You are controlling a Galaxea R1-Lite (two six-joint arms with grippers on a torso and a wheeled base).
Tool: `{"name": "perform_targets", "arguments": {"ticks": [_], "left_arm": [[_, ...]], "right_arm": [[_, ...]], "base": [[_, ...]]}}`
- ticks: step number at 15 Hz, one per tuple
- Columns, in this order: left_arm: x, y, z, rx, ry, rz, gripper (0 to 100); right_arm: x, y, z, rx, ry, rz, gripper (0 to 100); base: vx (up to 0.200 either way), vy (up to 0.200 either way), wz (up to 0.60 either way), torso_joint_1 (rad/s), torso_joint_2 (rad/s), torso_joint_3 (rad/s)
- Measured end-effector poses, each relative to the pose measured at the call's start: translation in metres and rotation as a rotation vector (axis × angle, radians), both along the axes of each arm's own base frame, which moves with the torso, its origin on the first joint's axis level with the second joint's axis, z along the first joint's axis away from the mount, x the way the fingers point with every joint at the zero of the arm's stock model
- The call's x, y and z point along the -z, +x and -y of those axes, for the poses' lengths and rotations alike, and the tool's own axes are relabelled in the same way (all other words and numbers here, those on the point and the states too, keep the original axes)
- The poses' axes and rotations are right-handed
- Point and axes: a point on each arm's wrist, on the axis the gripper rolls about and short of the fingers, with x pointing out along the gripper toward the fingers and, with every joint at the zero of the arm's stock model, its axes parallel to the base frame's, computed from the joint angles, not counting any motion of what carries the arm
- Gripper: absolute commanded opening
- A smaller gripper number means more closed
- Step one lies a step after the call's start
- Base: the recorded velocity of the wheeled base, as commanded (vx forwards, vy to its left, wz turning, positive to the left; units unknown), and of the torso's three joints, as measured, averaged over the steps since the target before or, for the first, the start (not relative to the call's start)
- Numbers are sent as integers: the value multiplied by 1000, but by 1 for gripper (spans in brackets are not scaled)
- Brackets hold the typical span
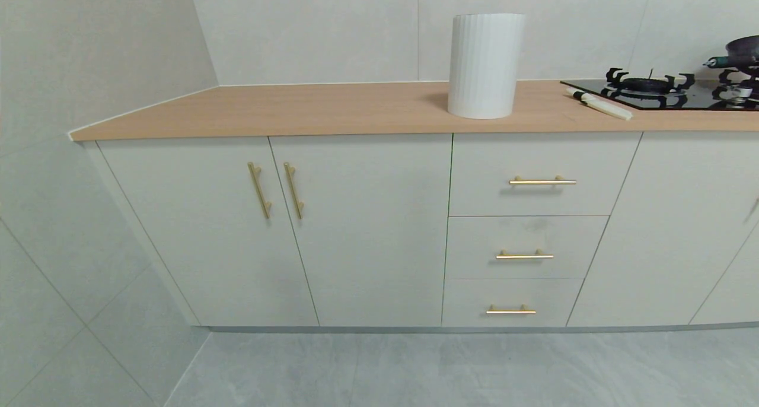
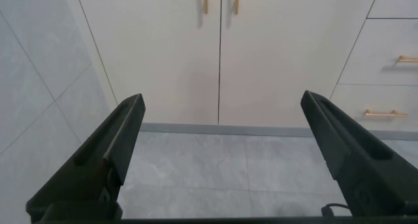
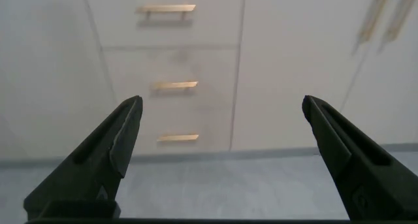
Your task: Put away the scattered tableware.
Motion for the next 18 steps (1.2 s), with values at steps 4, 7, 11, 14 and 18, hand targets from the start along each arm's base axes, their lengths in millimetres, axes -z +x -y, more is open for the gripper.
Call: {"name": "perform_targets", "arguments": {"ticks": [4, 7, 11, 14, 18], "left_arm": [[0, 0, 0, 0, 1, 0, 100], [0, 0, 0, 0, 1, 0, 100], [0, 0, 0, 0, 1, 0, 100], [0, 0, 0, 0, 0, 0, 100], [0, 0, 0, 0, 0, 0, 100]], "right_arm": [[6, 0, -1, -56, -29, -50, 100], [7, 1, -2, -82, -50, -51, 100], [7, 1, -2, -87, -50, -52, 100], [7, 1, -2, -87, -49, -52, 100], [7, 1, -2, -90, -49, -52, 100]], "base": [[0, 0, 0, 0, 0, 0], [0, 0, 0, 0, 0, 0], [0, 0, 0, 0, 0, 0], [200, 0, 0, 4, -1, -2], [200, 0, 0, 0, 1, 4]]}}
